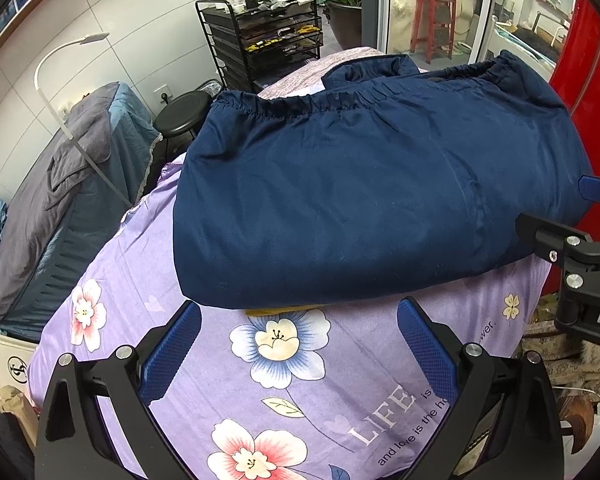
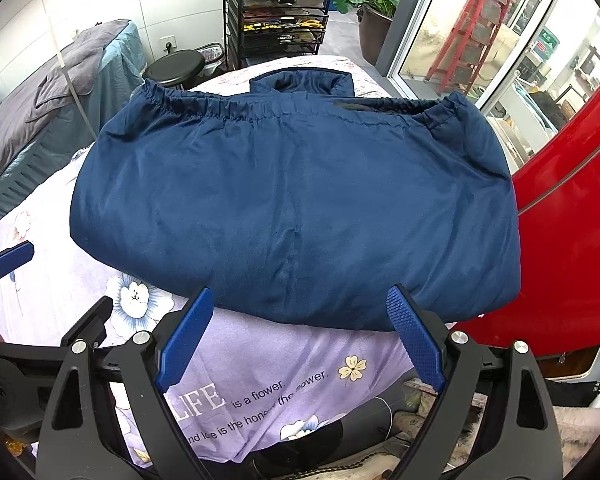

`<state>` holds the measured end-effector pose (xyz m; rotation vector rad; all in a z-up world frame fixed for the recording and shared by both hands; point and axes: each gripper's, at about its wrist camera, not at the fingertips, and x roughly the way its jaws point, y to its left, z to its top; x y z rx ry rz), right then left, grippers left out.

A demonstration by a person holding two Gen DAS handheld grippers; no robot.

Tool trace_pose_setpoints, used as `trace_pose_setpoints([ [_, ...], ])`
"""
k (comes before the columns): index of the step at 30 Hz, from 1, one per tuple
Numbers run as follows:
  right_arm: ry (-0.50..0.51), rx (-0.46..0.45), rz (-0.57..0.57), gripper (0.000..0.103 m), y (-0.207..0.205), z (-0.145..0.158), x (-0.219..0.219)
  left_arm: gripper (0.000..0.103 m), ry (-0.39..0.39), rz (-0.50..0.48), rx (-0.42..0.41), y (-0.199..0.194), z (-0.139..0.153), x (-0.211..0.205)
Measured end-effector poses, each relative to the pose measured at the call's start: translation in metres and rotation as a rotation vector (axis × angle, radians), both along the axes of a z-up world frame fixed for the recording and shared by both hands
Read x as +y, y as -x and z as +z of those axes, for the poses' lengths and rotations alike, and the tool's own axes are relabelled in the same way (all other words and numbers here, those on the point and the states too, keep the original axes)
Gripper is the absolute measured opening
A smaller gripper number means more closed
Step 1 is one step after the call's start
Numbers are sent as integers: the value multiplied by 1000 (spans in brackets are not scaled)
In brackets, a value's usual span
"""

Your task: Fold large clothes

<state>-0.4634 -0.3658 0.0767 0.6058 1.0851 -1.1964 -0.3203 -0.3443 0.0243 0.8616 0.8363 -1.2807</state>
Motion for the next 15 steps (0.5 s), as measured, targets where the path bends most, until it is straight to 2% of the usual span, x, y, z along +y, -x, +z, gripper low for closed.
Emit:
trace_pose_setpoints([
  [15,1,-3,-3,88,-1,0,2,96,-12,-23,4,5,-1,-2],
])
